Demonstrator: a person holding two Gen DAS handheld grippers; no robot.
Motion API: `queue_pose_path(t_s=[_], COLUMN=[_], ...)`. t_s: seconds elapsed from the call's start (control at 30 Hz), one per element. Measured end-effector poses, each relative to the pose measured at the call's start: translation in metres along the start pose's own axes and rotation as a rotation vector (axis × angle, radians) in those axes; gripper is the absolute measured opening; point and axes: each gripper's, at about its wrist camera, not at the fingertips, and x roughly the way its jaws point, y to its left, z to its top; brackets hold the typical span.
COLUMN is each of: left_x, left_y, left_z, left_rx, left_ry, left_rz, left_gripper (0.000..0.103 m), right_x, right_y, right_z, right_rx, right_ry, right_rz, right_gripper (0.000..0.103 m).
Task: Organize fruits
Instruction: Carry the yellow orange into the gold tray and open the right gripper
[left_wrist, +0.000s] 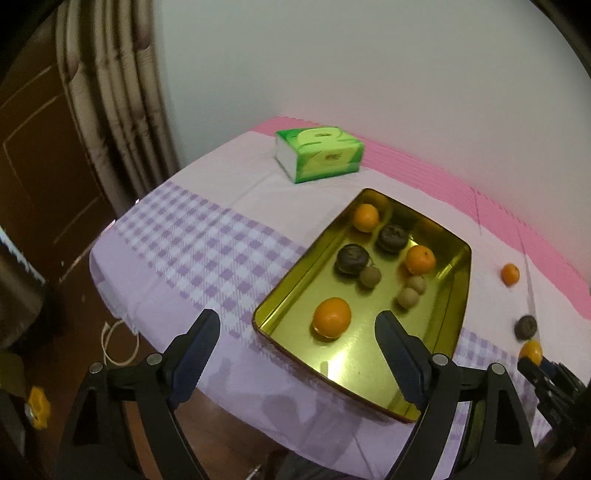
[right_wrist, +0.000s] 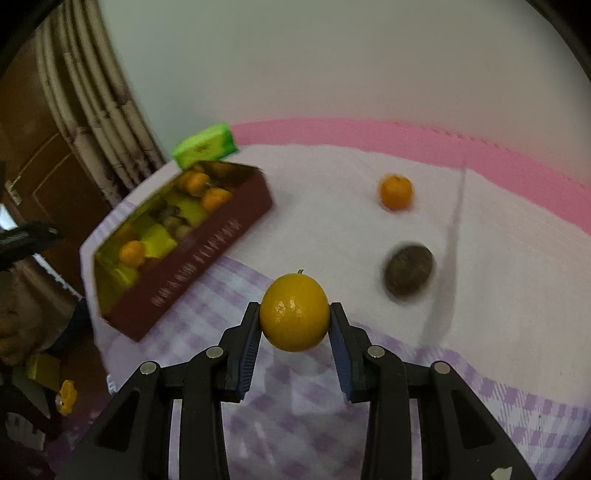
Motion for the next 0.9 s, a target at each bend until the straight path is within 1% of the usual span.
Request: queue_pose_path(t_s=[0.1, 0.2, 0.3, 0.4, 0.47, 0.57, 0.67, 0.77, 0.9], left_x=[0.005, 0.008, 0.007, 0.005, 0.007, 0.011, 0.013, 0.012, 0.007], left_y=[0.003, 0.001, 0.005, 0.013, 0.018, 0.021, 0.022, 0.020, 0.015], left_z=[-0.001, -0.001, 0.002, 0.006, 0.008, 0.010, 0.010, 0.010, 0.011], left_rx=[-0.005, 0.041, 0.043, 0.023, 0.011, 0.000, -0.006, -0.001, 0.015], left_ry=[0.011, 0.013, 0.009, 0.009, 0.021, 0.053, 0.070, 0.070, 0.042], left_rz=[-0.003, 0.052, 0.071, 0.094, 0.094, 0.094, 0.088, 0.084, 0.068], left_gripper=[0.086, 0.086, 0.086, 0.086, 0.086, 0.086, 0.087, 0.090, 0.095], right_x=[-0.004, 0.000, 0.015, 0.035, 0.047, 0.067, 0.081, 0.093, 0.109], right_y=[0.028, 0.060, 0.091, 0.116, 0.131, 0.145, 0.149, 0.152, 0.151], right_z=[0.018, 0.037, 0.052, 0.061, 0.064, 0.064, 0.064, 0.066, 0.067], right_rx=[-0.046, -0.103, -0.150, -0.189, -0.215, -0.233, -0.240, -0.240, -0.237], right_ry=[-0.018, -0.024, -0.008, 0.019, 0.037, 0.074, 0.100, 0.119, 0.148], right_rz=[0.045, 0.092, 0.138, 0.167, 0.177, 0.183, 0.175, 0.168, 0.157], right_gripper=[0.034, 0.034, 0.034, 0.034, 0.034, 0.034, 0.034, 0.034, 0.034])
